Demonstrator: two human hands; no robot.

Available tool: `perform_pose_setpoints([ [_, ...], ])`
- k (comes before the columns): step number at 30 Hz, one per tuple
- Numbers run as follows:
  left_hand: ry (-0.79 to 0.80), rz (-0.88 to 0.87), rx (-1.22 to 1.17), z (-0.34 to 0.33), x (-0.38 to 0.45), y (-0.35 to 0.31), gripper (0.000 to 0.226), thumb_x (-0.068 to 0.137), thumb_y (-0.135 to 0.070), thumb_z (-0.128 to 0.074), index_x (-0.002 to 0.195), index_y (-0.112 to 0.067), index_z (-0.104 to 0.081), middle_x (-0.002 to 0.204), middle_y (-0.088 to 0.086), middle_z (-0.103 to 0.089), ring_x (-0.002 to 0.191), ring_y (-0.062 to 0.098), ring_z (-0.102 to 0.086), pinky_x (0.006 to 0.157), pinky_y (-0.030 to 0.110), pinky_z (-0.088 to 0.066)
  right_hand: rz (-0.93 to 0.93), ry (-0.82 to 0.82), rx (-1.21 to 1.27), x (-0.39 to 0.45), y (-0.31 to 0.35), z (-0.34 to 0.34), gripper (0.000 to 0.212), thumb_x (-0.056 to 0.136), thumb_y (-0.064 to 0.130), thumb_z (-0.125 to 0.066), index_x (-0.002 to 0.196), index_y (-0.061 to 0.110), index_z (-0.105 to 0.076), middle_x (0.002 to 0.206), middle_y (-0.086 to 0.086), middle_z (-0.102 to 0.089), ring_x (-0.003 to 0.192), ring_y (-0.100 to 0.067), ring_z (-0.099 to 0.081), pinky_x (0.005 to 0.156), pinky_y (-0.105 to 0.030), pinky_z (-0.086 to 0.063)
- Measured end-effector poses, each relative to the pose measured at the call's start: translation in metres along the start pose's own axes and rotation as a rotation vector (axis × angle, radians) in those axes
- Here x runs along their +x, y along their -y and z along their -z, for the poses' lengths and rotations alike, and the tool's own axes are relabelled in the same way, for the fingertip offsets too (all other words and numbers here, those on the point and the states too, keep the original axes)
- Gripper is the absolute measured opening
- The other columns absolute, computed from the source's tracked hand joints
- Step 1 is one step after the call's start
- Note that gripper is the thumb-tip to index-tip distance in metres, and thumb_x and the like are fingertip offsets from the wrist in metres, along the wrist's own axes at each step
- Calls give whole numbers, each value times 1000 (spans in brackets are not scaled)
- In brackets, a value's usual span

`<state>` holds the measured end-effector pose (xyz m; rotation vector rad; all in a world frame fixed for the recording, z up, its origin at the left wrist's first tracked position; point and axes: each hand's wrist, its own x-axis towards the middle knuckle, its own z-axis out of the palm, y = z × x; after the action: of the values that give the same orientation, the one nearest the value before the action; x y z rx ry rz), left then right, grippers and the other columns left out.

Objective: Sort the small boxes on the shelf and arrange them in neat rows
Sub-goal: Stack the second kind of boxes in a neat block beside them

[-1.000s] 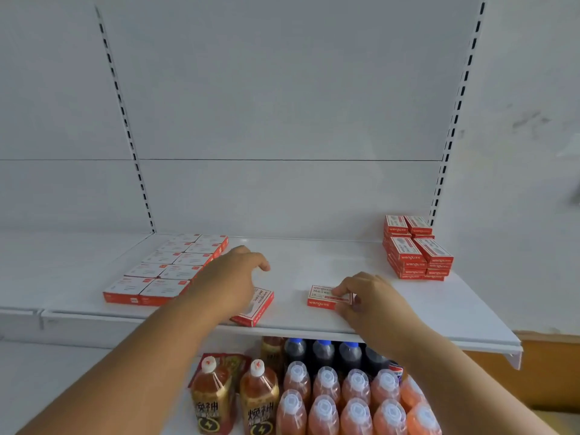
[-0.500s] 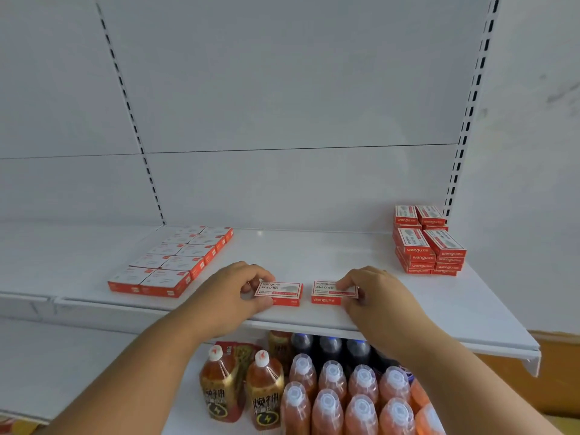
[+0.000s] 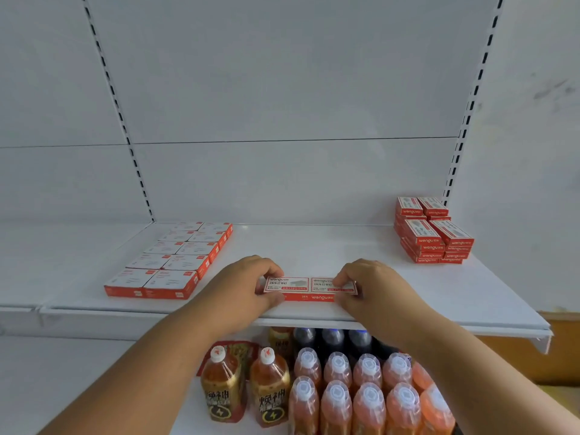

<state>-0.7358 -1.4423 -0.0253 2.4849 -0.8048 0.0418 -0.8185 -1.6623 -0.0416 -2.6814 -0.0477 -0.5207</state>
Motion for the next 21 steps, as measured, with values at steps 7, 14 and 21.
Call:
perform_pose_setpoints([
  [7,54,-107,-39,5,9,16,33,89,-37,-69,119,-31,-59,85,-18,-45,73,0,-48,61,12,-32,-70,0,-2,-2,9,0,14,88,27,-66,101,27,-68,95,12,-61,79,3,-47,69,-8,-34],
  [14,61,-170,-32,2,10,23,37,90,-39,-67,125,-30,-57,99,-19,-47,80,1,-49,65,14,-35,-142,13,-16,-6,18,1,12,87,28,-67,99,28,-67,95,11,-62,79,1,-51,72,-19,-42],
  [21,88,-161,-36,2,9,22,37,90,-37,-67,125,-28,-57,114,-12,-53,94,7,-55,78,19,-41,-232,37,14,-6,24,4,12,86,30,-68,98,33,-66,94,6,-63,74,-12,-58,70,-27,-49],
])
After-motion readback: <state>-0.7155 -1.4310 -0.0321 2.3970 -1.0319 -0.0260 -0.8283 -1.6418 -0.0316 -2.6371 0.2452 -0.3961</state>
